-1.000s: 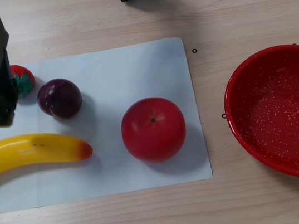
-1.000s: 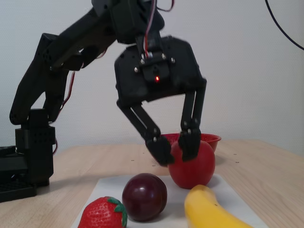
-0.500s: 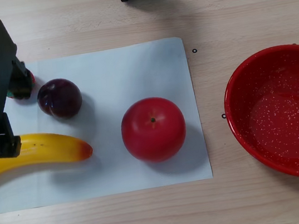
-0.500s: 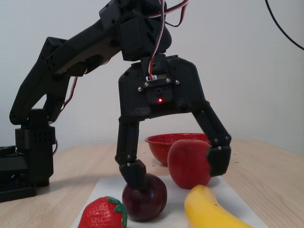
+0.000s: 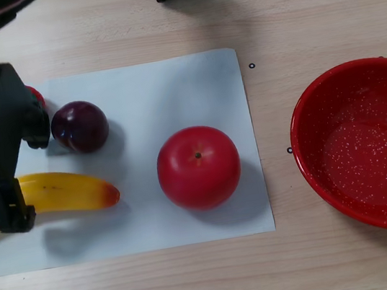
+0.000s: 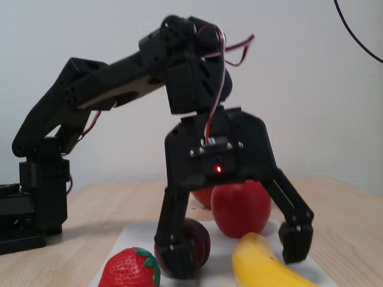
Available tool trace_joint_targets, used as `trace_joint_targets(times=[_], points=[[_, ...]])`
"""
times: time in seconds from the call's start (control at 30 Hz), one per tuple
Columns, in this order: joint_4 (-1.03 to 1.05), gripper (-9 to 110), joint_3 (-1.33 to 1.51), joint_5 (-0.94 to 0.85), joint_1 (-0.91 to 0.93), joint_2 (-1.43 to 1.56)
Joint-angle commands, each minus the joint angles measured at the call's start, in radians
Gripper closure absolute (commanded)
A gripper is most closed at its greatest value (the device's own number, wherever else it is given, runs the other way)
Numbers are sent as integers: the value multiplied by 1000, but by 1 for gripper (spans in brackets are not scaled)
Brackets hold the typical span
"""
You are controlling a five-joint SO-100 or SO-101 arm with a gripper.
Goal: Grasp the banana and put it in the red bowl.
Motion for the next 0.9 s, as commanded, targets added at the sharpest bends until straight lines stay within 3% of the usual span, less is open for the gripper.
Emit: trace_joint_targets(times=[0.0, 0.5, 0.87], points=[[-54, 54, -112, -3, 2, 67], [-149, 68, -130, 26, 18, 18], [-130, 91, -135, 52, 18, 8]])
